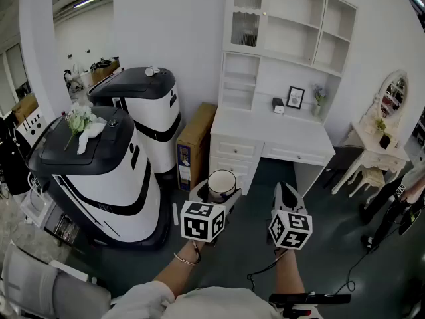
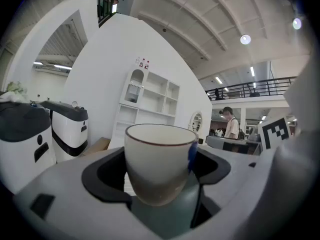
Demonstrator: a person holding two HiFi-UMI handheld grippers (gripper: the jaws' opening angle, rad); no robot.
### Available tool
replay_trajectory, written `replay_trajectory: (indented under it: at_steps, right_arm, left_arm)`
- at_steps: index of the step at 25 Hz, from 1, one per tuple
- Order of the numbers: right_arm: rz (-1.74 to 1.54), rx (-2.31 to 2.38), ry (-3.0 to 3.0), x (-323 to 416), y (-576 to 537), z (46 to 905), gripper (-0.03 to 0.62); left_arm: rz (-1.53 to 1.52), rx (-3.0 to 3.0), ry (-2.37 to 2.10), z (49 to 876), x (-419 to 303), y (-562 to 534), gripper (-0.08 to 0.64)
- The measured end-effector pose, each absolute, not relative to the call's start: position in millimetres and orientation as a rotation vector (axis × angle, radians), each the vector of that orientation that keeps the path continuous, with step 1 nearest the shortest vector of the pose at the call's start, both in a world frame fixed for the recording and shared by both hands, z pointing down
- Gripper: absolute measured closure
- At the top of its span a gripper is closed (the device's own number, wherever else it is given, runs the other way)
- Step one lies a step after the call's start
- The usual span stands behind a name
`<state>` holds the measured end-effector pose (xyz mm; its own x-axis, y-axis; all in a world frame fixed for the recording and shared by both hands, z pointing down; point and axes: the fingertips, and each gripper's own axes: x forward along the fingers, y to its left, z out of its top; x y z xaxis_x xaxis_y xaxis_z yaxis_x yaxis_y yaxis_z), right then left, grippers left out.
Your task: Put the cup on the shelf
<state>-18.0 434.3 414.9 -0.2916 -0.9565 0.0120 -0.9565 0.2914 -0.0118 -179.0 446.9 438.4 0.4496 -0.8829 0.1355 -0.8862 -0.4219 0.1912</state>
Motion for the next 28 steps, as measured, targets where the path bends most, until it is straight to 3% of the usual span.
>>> replay_trajectory:
  at_steps: [17,28]
  right_arm:
    - [0.017,1.854,-2.554,-77,445,416,0.571]
    - [0.053,1.878,-2.522,-72,407,423,0.571]
  left_arm:
    - [0.006,2.527,-1.481,435,-218,456,0.167]
    - [0.058,2.616,-1.404,436,-198,425,0.167]
